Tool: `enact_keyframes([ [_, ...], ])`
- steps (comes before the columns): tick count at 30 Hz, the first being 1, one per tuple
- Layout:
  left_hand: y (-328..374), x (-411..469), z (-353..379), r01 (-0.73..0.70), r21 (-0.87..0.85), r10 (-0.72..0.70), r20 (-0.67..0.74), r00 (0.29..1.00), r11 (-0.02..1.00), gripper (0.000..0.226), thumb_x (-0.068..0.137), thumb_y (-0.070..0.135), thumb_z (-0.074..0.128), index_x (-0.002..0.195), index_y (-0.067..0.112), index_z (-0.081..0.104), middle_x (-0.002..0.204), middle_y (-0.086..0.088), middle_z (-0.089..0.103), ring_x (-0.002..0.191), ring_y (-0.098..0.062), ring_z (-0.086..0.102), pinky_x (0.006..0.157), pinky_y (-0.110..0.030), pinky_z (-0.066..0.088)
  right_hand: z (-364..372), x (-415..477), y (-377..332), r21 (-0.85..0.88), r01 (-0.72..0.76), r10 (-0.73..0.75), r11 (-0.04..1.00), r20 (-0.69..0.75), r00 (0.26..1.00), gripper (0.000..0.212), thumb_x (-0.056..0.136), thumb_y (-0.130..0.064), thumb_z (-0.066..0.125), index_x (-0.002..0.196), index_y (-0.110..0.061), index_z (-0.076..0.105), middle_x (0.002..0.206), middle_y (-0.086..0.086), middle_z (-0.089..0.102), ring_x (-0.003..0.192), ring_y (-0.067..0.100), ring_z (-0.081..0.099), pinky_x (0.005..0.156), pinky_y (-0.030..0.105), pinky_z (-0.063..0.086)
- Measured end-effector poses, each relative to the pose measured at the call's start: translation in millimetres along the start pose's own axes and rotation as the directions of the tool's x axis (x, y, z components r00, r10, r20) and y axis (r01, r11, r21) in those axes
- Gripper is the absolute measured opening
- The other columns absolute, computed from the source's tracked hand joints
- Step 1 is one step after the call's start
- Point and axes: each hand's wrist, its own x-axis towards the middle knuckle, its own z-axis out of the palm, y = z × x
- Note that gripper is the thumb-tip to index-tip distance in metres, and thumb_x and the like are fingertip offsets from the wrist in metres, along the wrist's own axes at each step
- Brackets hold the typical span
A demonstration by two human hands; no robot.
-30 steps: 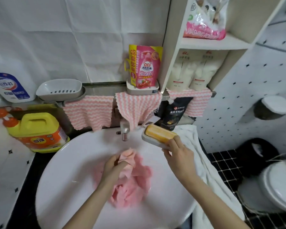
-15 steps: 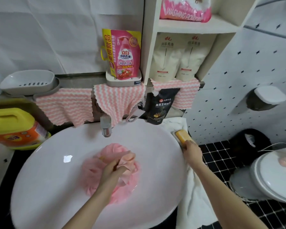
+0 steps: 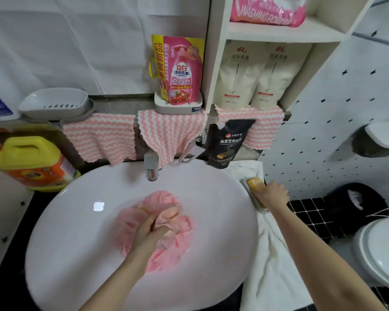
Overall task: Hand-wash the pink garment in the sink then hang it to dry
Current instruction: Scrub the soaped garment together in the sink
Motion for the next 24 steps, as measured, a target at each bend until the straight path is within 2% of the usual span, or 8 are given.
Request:
enact_keyframes([
  [3, -4.9, 0.4, -11.3, -0.017, 0.006, 0.017, -0.028, 0.999, 1.000, 0.061, 0.047, 0.043, 0.064, 0.094, 0.003, 0.057, 0.084, 0.000, 0.056, 0.076, -0.010, 0.052, 0.065, -0.020, 0.038, 4.0, -0.1, -3.1, -0.019, -0.033, 0.033, 0.999, -0.006, 0.999, 0.088, 0.076, -0.072, 0.056, 0.134, -0.007, 0.039, 0.140, 0.019, 0.039, 0.129, 0.036, 0.036, 0.103, 0.045, 0.032],
  [5, -11.1, 2.7, -18.4, -0.030, 0.073, 0.034, -0.050, 0.998, 0.997, 0.037, 0.074, 0.018, 0.066, 0.099, -0.006, 0.054, 0.084, -0.004, 0.052, 0.075, -0.012, 0.049, 0.065, -0.022, 0.036, 5.6, 1.3, -2.2, -0.014, -0.039, 0.039, 0.999, -0.017, 0.999, 0.093, 0.072, -0.076, 0.057, 0.133, -0.007, 0.043, 0.138, 0.019, 0.042, 0.128, 0.036, 0.038, 0.102, 0.047, 0.033],
  [7, -21.5, 7.3, -28.6, -0.023, 0.172, 0.040, -0.094, 0.995, 0.985, 0.019, 0.083, 0.000, 0.061, 0.098, -0.010, 0.054, 0.077, -0.004, 0.051, 0.071, -0.013, 0.047, 0.063, -0.023, 0.035, 7.5, 3.1, -0.4, 0.002, -0.053, 0.053, 0.999, -0.034, 0.998, 0.096, 0.068, -0.078, 0.059, 0.130, -0.006, 0.046, 0.135, 0.020, 0.046, 0.125, 0.037, 0.042, 0.101, 0.047, 0.034],
  [12, -26.3, 6.2, -58.0, 0.066, 0.218, -0.055, -0.056, 0.997, 0.974, 0.036, 0.065, 0.010, 0.076, 0.064, 0.010, 0.040, 0.051, 0.014, 0.038, 0.053, -0.005, 0.038, 0.049, -0.016, 0.028, 4.0, 5.2, -2.2, -0.030, -0.076, 0.074, 0.997, -0.059, 0.995, 0.097, 0.066, -0.081, 0.056, 0.126, -0.005, 0.052, 0.130, 0.021, 0.052, 0.123, 0.037, 0.045, 0.099, 0.045, 0.034],
  [14, -24.9, 1.5, -70.6, 0.095, 0.219, -0.102, 0.022, 0.995, 0.971, 0.038, 0.055, 0.022, 0.078, 0.069, 0.011, 0.044, 0.059, 0.006, 0.039, 0.057, -0.006, 0.038, 0.050, -0.017, 0.027, -0.4, 12.0, 0.7, -0.009, -0.094, 0.094, 0.996, 0.020, 0.995, 0.095, 0.064, -0.082, 0.052, 0.119, -0.006, 0.057, 0.124, 0.021, 0.056, 0.119, 0.039, 0.048, 0.101, 0.046, 0.035],
  [17, -19.1, -11.3, -87.8, 0.093, 0.225, -0.129, 0.148, 0.981, 0.970, 0.040, 0.053, 0.027, 0.071, 0.085, 0.007, 0.057, 0.068, 0.005, 0.050, 0.062, -0.003, 0.045, 0.054, -0.015, 0.033, 1.5, 19.2, 7.3, 0.067, -0.128, 0.120, 0.990, 0.116, 0.986, 0.110, 0.040, -0.092, 0.043, 0.107, -0.007, 0.061, 0.110, 0.020, 0.061, 0.104, 0.040, 0.057, 0.096, 0.051, 0.043],
  [20, -23.7, -22.0, -104.0, 0.089, 0.159, -0.126, 0.236, 0.964, 0.983, 0.053, 0.055, 0.027, 0.071, 0.100, 0.000, 0.062, 0.081, 0.002, 0.061, 0.075, -0.006, 0.054, 0.068, -0.017, 0.042, 6.7, 16.9, 6.7, 0.089, -0.113, 0.104, 0.990, 0.102, 0.989, 0.111, 0.041, -0.091, 0.048, 0.112, -0.006, 0.059, 0.115, 0.021, 0.061, 0.107, 0.041, 0.056, 0.096, 0.051, 0.043],
  [24, -43.2, -35.1, -118.6, 0.079, 0.106, -0.092, 0.119, 0.989, 0.991, 0.043, 0.067, 0.020, 0.070, 0.103, -0.003, 0.064, 0.090, -0.005, 0.066, 0.085, -0.012, 0.057, 0.076, -0.021, 0.043, -6.0, -3.9, 1.5, 0.129, 0.005, -0.006, 0.992, 0.001, 1.000, 0.086, 0.059, -0.074, 0.057, 0.106, -0.002, 0.052, 0.112, 0.025, 0.060, 0.104, 0.041, 0.058, 0.089, 0.046, 0.046],
])
